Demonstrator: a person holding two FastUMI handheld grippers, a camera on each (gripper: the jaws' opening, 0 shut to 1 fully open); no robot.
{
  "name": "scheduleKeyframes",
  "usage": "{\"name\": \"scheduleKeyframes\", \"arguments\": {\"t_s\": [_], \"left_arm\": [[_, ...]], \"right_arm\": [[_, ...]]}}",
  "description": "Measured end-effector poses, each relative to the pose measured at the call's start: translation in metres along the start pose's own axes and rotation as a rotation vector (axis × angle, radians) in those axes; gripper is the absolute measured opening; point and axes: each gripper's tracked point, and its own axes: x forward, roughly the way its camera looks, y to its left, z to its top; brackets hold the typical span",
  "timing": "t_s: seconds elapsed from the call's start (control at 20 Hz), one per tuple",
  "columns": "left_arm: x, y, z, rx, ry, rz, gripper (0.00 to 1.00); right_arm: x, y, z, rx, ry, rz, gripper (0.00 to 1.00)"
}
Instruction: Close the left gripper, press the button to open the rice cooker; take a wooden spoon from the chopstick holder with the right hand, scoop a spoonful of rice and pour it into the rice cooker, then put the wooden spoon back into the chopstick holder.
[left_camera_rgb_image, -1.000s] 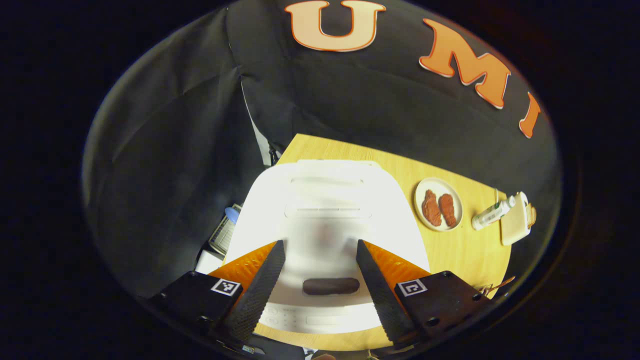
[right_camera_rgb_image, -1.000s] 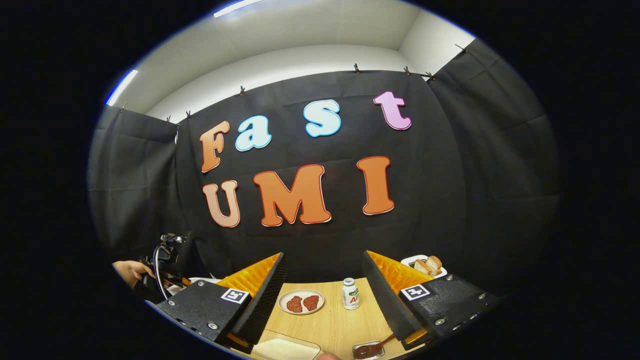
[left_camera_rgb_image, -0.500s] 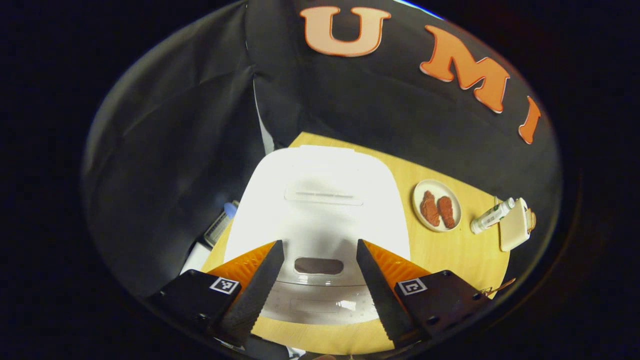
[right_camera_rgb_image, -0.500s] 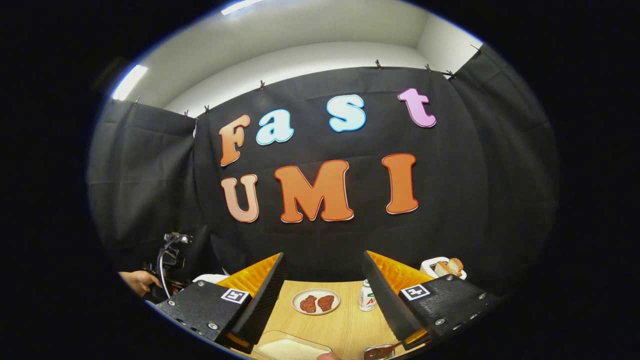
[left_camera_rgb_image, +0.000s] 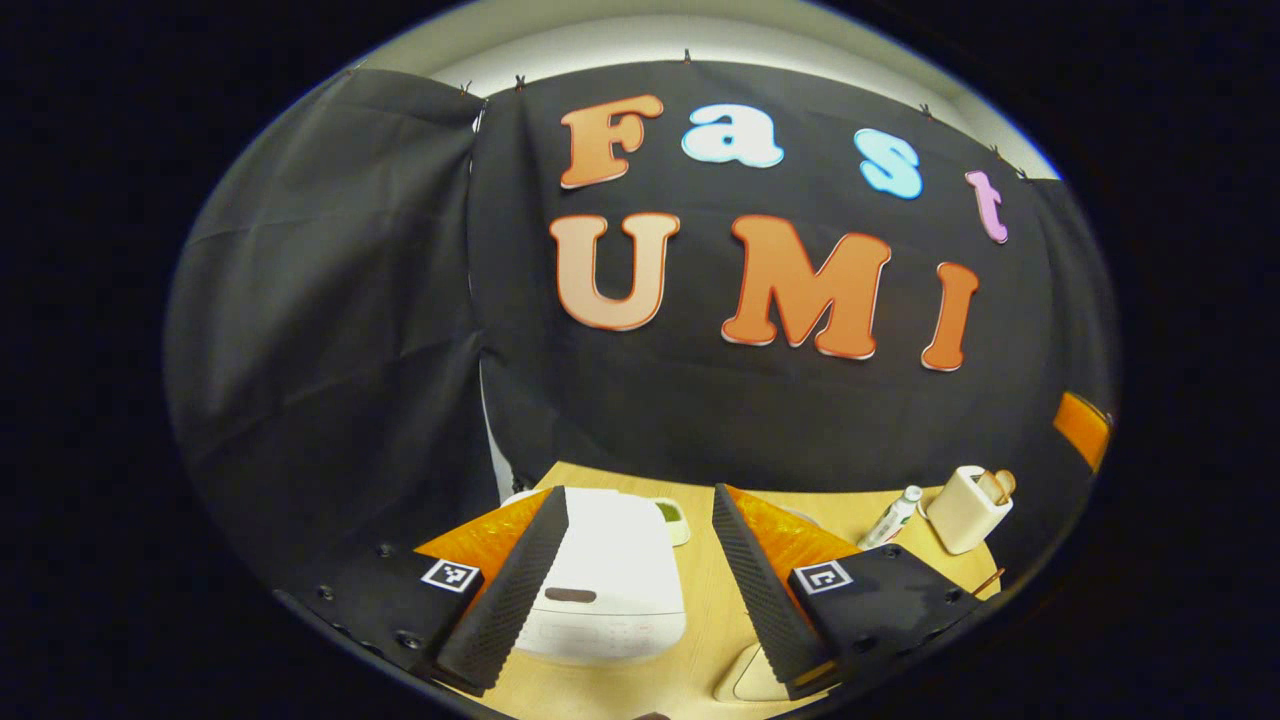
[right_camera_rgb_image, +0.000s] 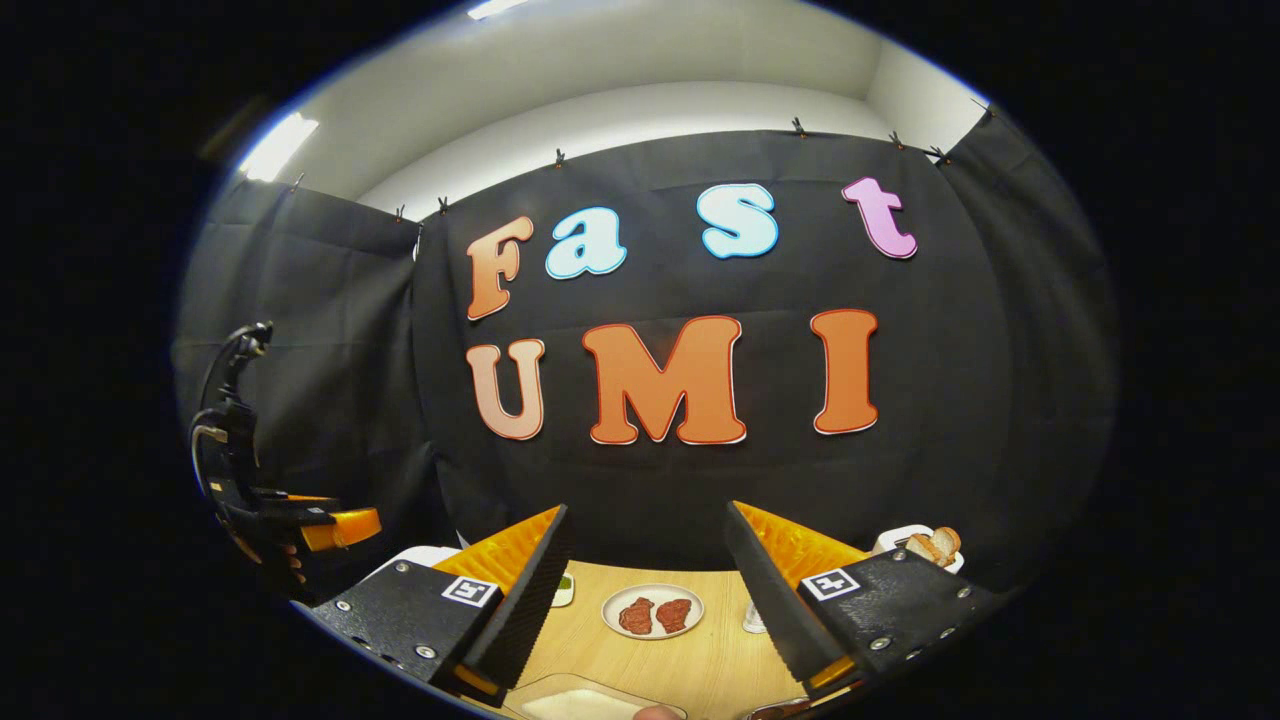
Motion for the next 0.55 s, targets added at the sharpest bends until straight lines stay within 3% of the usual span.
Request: {"name": "scheduleKeyframes", "arguments": {"t_s": [0.2,0.5,0.55], "left_arm": [[-0.032,-0.019,0.043,0.036,-0.17,-0.034,1.0],[-0.06,-0.039,0.06,0.051,-0.257,-0.03,1.0],[-0.061,-0.042,0.063,0.052,-0.275,-0.035,1.0]], "right_arm": [[0.005,0.005,0.012,-0.038,-0.037,-0.004,0.95],[0.002,0.021,0.029,-0.173,-0.124,0.017,0.95],[0.003,0.024,0.028,-0.185,-0.123,0.027,1.0]]}}
